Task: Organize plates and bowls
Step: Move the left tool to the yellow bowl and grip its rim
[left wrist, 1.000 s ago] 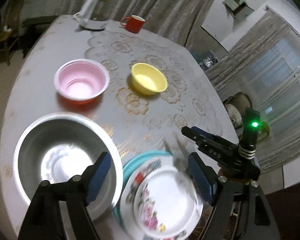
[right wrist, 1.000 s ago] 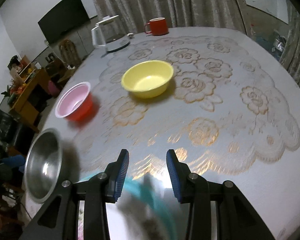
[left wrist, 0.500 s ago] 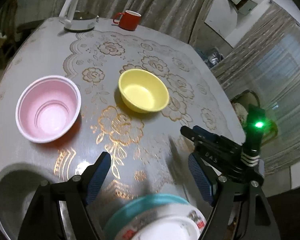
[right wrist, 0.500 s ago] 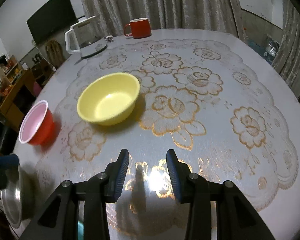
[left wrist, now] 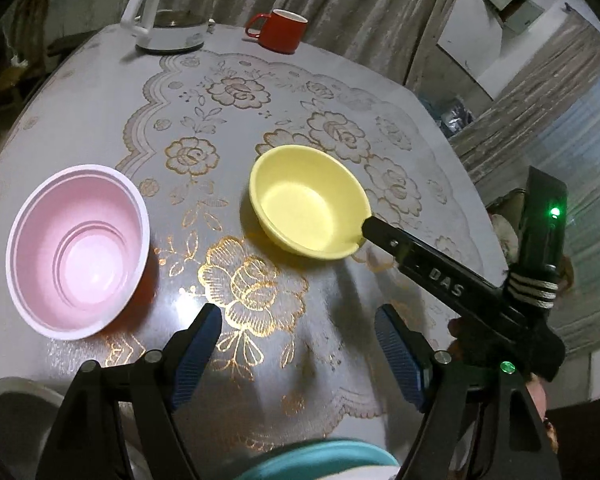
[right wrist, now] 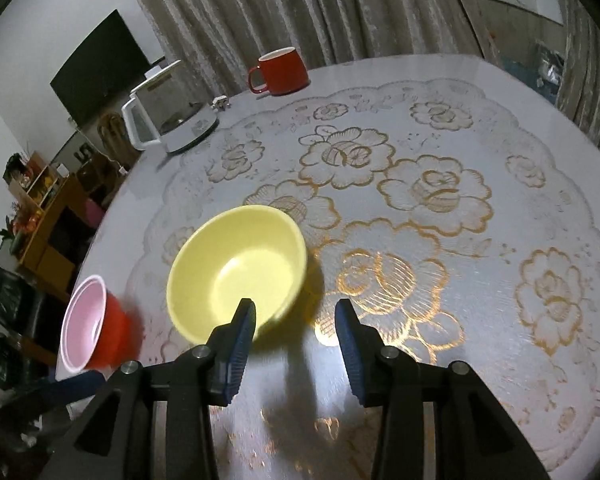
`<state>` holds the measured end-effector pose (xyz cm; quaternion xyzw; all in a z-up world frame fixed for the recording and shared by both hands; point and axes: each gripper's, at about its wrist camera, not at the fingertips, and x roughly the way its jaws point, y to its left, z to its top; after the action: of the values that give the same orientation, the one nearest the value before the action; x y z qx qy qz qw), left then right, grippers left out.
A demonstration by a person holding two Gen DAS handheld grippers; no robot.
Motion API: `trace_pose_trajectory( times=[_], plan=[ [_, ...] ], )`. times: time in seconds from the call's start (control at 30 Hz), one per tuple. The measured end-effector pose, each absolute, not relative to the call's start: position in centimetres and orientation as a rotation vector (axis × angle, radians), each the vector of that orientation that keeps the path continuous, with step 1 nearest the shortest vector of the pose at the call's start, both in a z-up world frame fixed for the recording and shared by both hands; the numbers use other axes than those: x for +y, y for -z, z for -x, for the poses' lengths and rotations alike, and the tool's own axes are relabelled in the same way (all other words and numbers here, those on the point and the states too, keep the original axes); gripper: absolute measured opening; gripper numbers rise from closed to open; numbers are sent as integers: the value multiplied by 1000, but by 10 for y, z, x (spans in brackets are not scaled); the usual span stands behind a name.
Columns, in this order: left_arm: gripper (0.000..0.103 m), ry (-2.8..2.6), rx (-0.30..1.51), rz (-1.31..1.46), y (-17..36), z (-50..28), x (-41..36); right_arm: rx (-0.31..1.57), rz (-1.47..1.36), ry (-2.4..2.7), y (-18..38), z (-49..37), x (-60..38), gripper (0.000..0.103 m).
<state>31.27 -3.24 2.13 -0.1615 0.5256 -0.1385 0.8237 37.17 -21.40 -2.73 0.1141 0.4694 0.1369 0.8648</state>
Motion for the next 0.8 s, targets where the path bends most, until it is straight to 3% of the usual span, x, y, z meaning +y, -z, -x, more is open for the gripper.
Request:
trace_pose_trajectory(
  times=[0.07, 0.17, 0.4, 0.6, 0.67, 0.8],
  plan=[
    [77, 288, 1119, 355, -19, -317, -31, 993, -247, -291, 33, -380, -211, 41],
    [75, 274, 1124, 370, -16, -327, -28, 1015, -261, -297, 44, -388, -210, 31],
    [67, 279, 1138, 407, -5, -352, -36, 998, -273, -325, 49, -386, -215, 23],
    [55, 254, 1166, 425, 9, -372, -43, 1003, -280, -325, 53, -383, -221, 21],
    [49, 250, 1174, 421, 13, -376, -45, 1006, -285, -322, 54, -383, -223, 21],
    [26, 238, 1179, 386, 18, -379, -51, 1009, -287, -322, 57, -383, -225, 21]
  ],
)
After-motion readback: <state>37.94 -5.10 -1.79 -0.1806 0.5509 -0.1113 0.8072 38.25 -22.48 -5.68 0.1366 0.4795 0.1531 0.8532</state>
